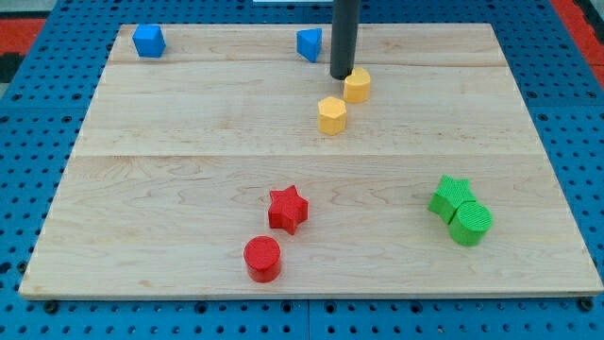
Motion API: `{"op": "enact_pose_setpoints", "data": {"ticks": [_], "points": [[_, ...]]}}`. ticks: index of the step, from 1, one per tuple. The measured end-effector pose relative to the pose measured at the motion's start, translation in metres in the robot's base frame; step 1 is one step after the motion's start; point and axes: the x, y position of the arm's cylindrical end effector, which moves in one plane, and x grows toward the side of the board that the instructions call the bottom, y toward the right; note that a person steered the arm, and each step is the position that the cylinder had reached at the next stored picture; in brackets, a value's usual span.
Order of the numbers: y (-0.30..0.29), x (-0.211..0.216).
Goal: Slightly move the blue triangle to the left
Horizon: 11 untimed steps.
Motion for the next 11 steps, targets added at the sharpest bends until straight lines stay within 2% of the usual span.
{"op": "enact_pose_setpoints", "data": {"ticks": [1, 2, 3, 4, 5, 6, 7, 8, 10, 11], "points": [[0.001, -0.034], [-0.025, -0.044], [-0.034, -0.044], [-0.012, -0.058], [-0.065, -0.053], [-0.093, -0.052], [-0.087, -0.049], [-0.096, -0.025], [-0.126, 0.050], [-0.126, 0.055]]}}
